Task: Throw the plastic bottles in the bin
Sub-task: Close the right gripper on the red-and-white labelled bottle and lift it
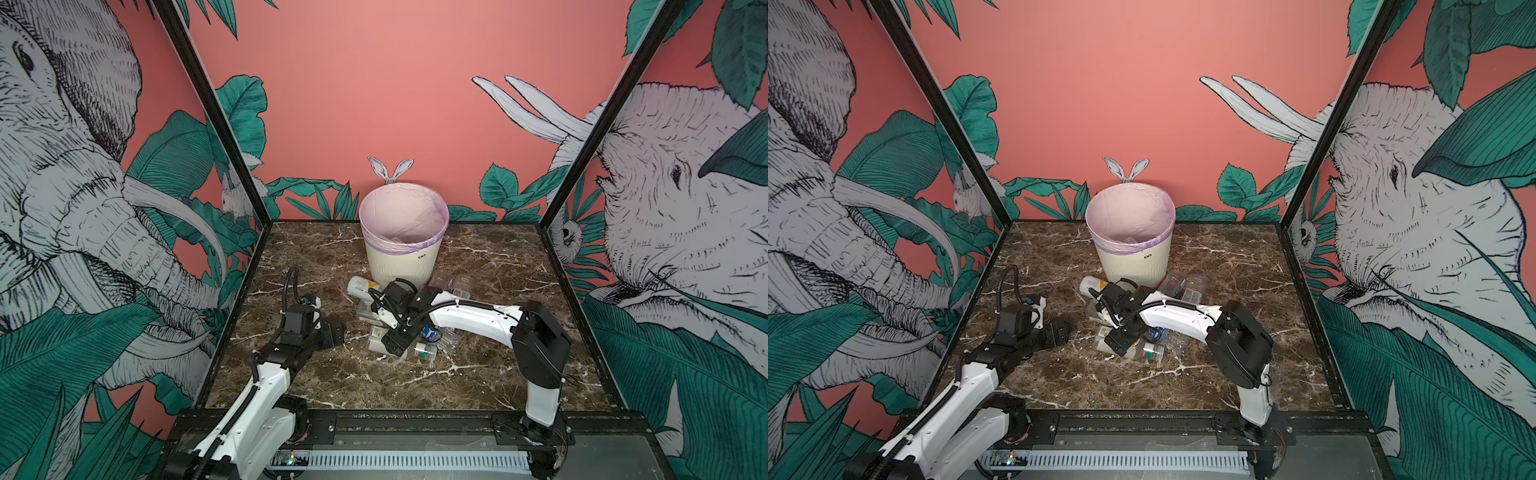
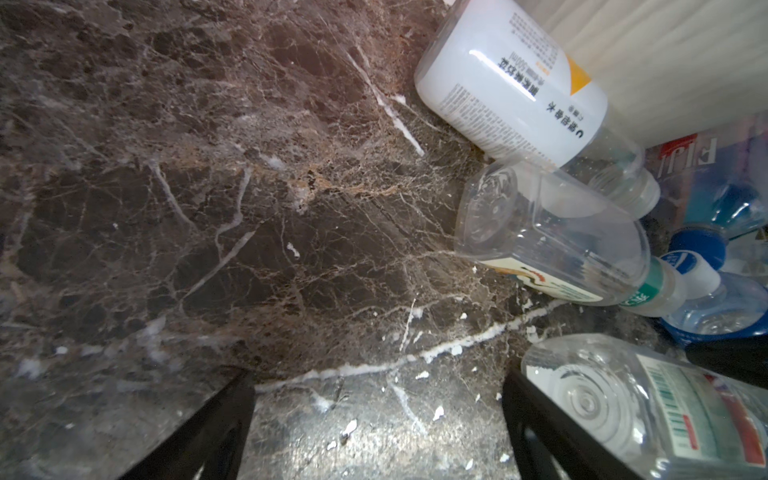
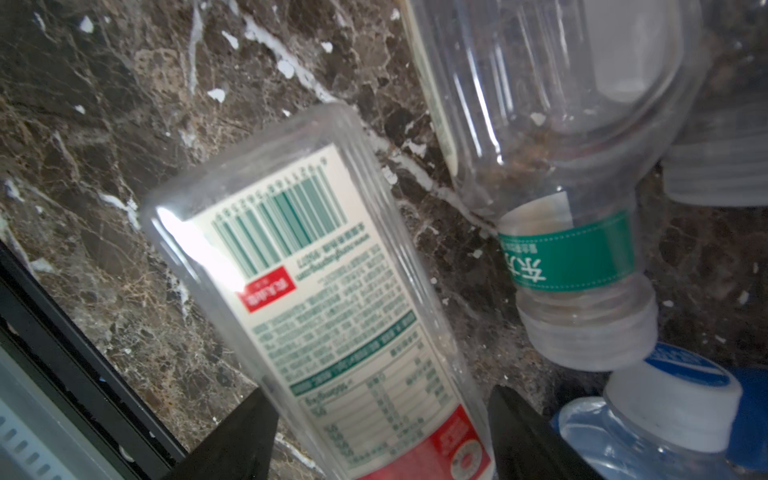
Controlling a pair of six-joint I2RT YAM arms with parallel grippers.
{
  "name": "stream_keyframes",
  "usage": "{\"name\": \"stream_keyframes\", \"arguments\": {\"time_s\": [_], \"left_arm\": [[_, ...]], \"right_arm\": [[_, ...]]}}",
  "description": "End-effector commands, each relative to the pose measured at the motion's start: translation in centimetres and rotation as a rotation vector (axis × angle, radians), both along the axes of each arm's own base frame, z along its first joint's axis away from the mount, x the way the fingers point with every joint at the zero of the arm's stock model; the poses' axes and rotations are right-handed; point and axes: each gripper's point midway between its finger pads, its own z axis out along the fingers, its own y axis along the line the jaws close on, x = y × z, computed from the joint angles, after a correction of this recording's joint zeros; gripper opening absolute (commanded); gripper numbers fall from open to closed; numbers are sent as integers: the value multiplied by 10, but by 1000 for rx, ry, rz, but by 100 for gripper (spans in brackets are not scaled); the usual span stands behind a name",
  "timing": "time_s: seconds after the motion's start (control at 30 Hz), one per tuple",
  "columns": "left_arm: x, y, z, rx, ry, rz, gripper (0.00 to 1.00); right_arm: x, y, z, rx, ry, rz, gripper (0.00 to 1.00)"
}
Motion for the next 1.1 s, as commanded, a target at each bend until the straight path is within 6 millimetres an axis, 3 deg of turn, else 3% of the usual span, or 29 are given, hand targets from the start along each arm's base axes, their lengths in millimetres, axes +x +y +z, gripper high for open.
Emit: {"name": "stream_keyframes", "arguments": {"time_s": [0.0,1.07], "left_arm": [[0,0,-1,-11,-7,4,94],[1,0,0,-18,-12,2,94]], "right_arm": [[-9,5,-4,6,23,23,81],[-18,13,-48,-143,52,71,82]]}}
